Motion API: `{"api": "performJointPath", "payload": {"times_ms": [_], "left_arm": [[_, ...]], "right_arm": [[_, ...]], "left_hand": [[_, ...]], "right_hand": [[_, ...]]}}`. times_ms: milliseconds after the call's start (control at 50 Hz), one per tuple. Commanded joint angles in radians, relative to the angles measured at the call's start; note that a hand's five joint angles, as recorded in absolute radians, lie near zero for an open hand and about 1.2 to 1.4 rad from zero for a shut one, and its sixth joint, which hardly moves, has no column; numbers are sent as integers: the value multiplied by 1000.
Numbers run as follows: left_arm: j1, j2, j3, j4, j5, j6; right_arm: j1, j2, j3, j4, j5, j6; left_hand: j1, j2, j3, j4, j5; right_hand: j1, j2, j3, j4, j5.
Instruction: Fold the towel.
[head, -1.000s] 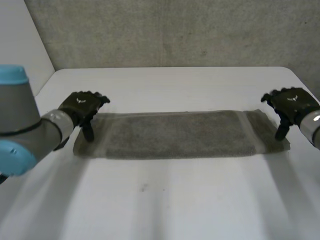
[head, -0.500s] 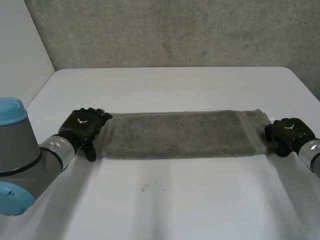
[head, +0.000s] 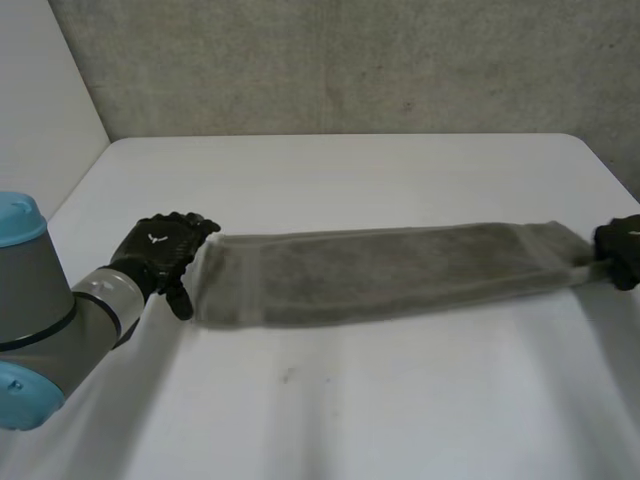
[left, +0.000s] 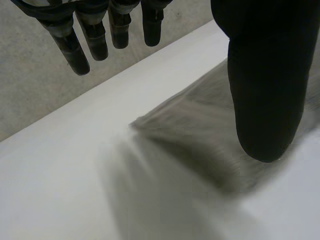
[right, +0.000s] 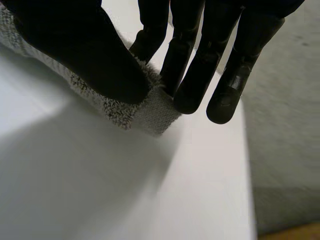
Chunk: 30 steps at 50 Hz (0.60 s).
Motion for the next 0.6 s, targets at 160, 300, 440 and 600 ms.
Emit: {"api": "performJointPath", "payload": {"times_ms": [160,300,440,600], "left_arm": [[4,27,-5,0,-3,-1],[4,53,-17,0,-5,-2],[4,56,-22,2,-5,-2],[4,56,-28,2,-5,-2]], "right_arm": [[184,-71,-245,95,60,23],[512,-30,-332,83,58,71],[846,108,-402,57,69,66],[1000,254,-388,57,65,37]], "left_hand": [[6,9,8,6,-27],[6,9,8,6,-27],[6,9,8,6,-27],[6,9,8,6,-27]], "right_hand": [[12,187,181,180,191],[12,187,181,180,191],[12,187,181,180,191],[12,187,181,180,191]]}}
